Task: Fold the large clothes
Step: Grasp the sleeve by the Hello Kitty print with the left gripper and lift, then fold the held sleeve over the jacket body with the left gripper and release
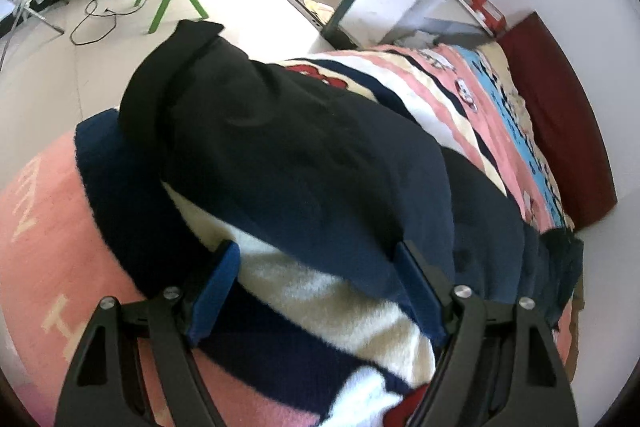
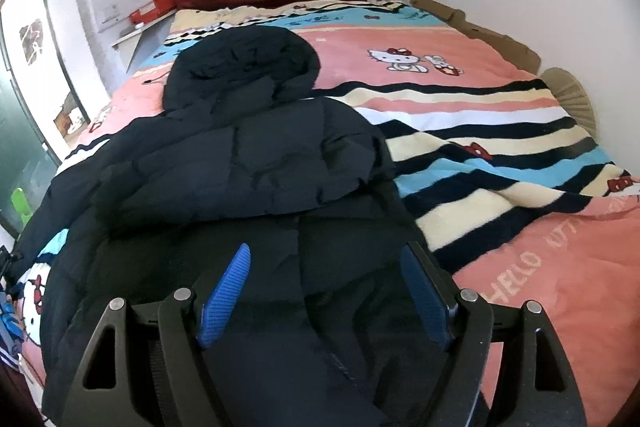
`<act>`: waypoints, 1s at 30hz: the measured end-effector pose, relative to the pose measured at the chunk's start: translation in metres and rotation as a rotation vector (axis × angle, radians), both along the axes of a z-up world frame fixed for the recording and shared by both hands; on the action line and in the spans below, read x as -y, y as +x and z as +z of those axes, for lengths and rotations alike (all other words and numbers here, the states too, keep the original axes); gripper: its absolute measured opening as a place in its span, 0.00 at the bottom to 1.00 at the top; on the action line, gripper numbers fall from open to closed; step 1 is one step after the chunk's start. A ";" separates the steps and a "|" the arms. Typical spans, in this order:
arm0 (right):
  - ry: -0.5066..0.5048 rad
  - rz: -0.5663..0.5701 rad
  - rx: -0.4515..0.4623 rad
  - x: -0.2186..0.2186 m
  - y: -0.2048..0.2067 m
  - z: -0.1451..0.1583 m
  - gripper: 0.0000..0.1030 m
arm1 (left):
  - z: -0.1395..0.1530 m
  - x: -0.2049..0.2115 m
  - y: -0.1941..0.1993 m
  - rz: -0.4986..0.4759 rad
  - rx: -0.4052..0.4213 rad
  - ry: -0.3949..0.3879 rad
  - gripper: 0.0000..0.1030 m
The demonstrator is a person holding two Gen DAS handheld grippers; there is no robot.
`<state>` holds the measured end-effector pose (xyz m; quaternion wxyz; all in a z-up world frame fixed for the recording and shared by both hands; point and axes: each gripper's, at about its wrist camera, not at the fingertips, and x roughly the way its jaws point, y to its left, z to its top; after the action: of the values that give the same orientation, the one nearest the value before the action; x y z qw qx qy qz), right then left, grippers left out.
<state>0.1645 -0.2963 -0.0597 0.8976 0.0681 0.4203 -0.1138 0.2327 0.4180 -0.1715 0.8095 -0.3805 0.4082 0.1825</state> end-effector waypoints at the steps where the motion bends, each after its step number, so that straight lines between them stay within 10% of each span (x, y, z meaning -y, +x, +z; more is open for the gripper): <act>1: 0.000 -0.004 -0.001 0.001 0.000 -0.001 0.75 | -0.002 -0.002 0.001 0.017 0.005 -0.002 0.77; 18: -0.011 -0.071 -0.027 0.033 -0.015 -0.011 0.76 | -0.016 -0.056 0.026 0.229 -0.001 -0.040 0.71; 23: -0.026 -0.079 -0.024 0.040 -0.023 -0.009 0.76 | -0.016 -0.058 0.026 0.201 0.016 -0.061 0.31; 30: -0.014 -0.089 0.002 0.052 -0.038 -0.003 0.76 | 0.018 -0.049 0.023 0.145 0.048 -0.019 0.15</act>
<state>0.1260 -0.3480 -0.0627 0.8925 0.0807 0.4153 -0.1565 0.2562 0.4674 -0.1532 0.7999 -0.4211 0.3619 0.2278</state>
